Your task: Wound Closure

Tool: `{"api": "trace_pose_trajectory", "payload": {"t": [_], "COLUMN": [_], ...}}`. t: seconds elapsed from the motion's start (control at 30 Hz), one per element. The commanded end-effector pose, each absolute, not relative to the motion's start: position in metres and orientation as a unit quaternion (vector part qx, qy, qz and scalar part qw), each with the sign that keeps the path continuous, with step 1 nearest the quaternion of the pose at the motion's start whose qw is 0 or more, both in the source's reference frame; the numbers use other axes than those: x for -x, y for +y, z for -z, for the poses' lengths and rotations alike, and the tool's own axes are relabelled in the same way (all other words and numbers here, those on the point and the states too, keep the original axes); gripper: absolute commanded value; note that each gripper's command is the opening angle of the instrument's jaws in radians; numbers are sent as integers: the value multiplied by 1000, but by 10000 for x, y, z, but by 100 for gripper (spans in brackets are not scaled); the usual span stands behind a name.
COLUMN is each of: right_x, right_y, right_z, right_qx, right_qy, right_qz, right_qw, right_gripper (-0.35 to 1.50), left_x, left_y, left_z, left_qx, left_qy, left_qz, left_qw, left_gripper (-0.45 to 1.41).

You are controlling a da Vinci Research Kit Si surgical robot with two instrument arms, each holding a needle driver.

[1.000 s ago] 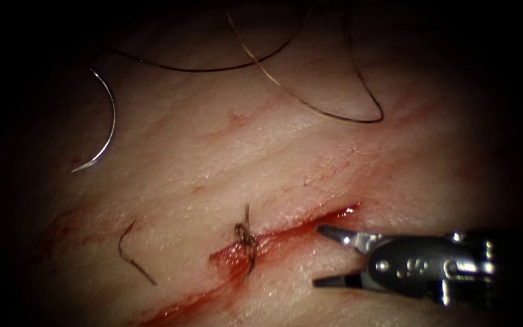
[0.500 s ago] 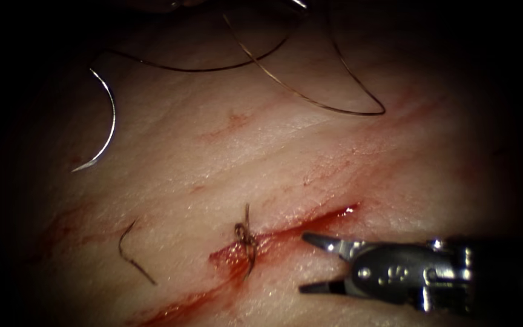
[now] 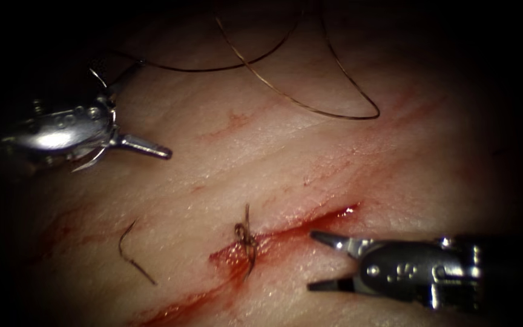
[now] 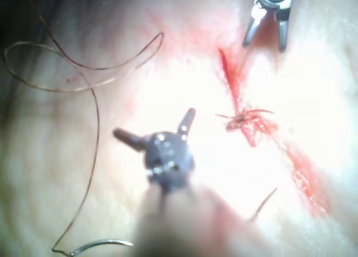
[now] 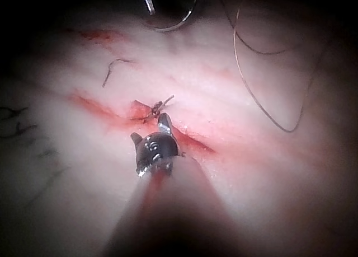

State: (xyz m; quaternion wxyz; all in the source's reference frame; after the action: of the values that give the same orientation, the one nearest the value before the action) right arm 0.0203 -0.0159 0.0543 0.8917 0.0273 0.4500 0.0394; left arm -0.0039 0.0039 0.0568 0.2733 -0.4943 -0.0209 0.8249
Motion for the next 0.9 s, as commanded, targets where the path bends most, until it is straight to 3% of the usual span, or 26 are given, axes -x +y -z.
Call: {"api": "trace_pose_trajectory", "payload": {"t": [0.03,0.4,0.57,0.9], "right_x": [-209,-211,-211,-213], "right_y": [-164,-164,-165,-167], "right_z": [-549,-549,-548,-546], "right_qx": [-28,-29,-31,-31], "right_qy": [450,450,450,451], "right_qz": [-40,-43,-45,-45], "right_qw": [892,891,891,891], "right_gripper": [148,148,148,148], "left_x": [39,6,0,-15], "left_y": [31,-4,0,9], "left_z": [-577,-633,-666,-719], "left_qx": [494,420,384,389], "left_qy": [-13,5,-19,-47], "left_qz": [-824,-811,-805,-782], "left_qw": [278,407,453,485], "left_gripper": [123,120,101,106]}}
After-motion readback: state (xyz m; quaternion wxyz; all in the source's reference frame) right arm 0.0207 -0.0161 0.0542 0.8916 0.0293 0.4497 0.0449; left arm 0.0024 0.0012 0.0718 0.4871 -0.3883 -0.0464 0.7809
